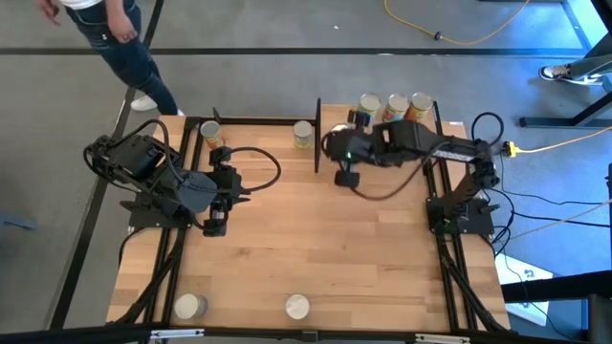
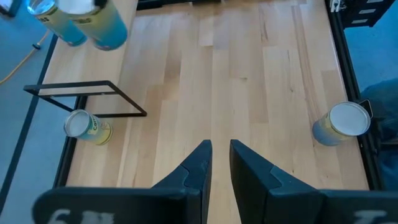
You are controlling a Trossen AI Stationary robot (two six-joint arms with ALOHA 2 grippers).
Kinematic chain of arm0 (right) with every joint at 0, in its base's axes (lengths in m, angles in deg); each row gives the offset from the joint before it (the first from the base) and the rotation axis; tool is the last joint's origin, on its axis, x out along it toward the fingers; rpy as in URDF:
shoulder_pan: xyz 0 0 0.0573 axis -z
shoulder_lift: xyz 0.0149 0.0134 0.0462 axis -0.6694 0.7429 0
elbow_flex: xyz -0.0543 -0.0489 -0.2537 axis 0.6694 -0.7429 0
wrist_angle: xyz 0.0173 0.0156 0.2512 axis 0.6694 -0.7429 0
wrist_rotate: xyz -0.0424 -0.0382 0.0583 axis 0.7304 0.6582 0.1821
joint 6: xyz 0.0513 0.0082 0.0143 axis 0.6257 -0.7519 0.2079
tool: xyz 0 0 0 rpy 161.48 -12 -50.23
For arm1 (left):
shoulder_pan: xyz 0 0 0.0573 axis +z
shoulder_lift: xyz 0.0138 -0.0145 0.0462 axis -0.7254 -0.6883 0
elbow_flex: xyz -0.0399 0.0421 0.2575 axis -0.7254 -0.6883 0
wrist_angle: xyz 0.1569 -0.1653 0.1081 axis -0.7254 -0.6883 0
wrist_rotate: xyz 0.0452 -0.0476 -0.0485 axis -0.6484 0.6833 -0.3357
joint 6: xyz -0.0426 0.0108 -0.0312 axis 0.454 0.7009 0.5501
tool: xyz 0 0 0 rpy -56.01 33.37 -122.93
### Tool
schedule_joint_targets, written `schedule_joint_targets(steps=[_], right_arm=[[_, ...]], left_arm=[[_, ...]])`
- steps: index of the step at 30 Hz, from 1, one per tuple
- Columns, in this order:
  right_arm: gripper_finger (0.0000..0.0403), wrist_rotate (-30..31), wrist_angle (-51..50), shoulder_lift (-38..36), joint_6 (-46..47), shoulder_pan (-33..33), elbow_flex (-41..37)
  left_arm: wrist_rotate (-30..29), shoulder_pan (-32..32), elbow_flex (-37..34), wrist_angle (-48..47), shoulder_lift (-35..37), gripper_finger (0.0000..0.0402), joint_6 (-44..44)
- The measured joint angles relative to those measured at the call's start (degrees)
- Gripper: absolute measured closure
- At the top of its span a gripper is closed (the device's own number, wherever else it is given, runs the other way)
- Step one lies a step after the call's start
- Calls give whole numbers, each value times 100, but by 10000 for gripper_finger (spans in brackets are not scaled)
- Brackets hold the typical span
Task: Pick and place cans onto a shelf
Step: Put the canned cherries on the shelf
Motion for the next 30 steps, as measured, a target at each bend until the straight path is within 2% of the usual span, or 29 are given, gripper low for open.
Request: schedule_joint_targets(steps=[4, 11, 16, 20, 22, 30], right_arm=[[403, -161, 391, 1, -199, 563, -26], [403, -1417, 1100, 44, -413, 1635, -31], [403, -1595, 1304, 74, -388, 2312, -35], [403, -2244, 1381, 157, -341, 2837, -67], [403, -2354, 1368, 229, -327, 3001, -84], [403, -2464, 1402, 585, -228, 3159, -92]], left_arm=[[0, 2, 0, 0, 0, 351, 0], [0, 0, 0, -2, 0, 351, -4], [-1, 2, 0, -2, 0, 351, -4], [-1, 1, 0, -5, 0, 351, -7], [-31, 0, 0, -41, 0, 351, -20], [-1339, 71, 0, -311, 0, 351, 263]])
